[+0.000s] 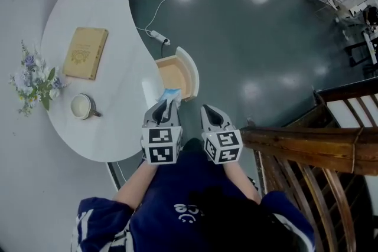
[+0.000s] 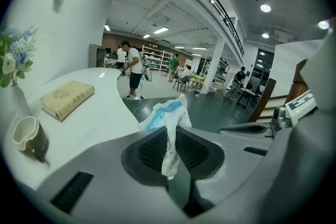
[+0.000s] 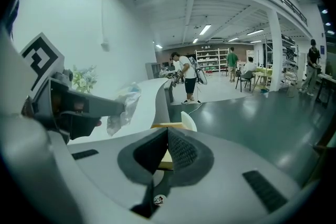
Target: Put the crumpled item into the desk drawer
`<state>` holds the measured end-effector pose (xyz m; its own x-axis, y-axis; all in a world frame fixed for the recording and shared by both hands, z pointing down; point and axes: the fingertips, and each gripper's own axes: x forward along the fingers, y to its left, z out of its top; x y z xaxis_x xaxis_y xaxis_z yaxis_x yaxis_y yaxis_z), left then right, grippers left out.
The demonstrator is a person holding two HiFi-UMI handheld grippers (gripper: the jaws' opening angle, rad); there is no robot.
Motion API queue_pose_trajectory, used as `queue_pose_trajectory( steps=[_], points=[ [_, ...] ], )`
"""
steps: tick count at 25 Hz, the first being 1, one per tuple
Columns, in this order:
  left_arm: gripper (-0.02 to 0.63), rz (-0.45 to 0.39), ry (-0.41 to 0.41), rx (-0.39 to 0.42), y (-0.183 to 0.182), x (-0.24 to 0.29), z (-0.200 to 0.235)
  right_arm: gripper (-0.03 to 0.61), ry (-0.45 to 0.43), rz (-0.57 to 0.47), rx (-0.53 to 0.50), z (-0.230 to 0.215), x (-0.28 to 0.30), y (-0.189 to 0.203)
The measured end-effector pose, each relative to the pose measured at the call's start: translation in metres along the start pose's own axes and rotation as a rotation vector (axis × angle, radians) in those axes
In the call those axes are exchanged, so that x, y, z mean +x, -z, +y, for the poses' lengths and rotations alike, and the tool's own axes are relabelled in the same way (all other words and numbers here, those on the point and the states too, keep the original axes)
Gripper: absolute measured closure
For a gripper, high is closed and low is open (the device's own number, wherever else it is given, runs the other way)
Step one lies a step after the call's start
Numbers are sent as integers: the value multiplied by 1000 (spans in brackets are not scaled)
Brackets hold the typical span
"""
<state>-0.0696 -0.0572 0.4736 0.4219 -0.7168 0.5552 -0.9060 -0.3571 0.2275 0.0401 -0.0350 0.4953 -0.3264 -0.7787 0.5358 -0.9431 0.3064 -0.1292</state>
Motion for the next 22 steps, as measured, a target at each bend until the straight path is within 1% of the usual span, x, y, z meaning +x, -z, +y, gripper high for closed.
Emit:
queue_pose_trajectory(
  steps=[2, 4, 9, 12, 17, 20, 22],
  points=[
    [565, 13, 0, -10, -4, 5, 9, 572, 3, -1, 2, 2, 6, -5],
    [565, 21, -1, -35, -8, 10, 15, 572, 5, 1, 3, 0, 11, -9],
    [565, 33, -6, -86, -16, 25, 19, 572, -1, 17, 9, -14, 23, -13],
    [565, 30, -28, -106, -23, 37, 19, 572, -22, 17, -3, -25, 35, -22],
    [565, 47, -67, -126, -30, 59, 14, 572, -76, 8, -31, -41, 53, -42],
    [565, 55, -81, -159, -34, 73, 10, 572, -95, 9, -34, -53, 62, -49],
    [565, 64, -94, -162, -34, 82, 8, 572, -104, 13, -33, -60, 67, -50]
  ],
)
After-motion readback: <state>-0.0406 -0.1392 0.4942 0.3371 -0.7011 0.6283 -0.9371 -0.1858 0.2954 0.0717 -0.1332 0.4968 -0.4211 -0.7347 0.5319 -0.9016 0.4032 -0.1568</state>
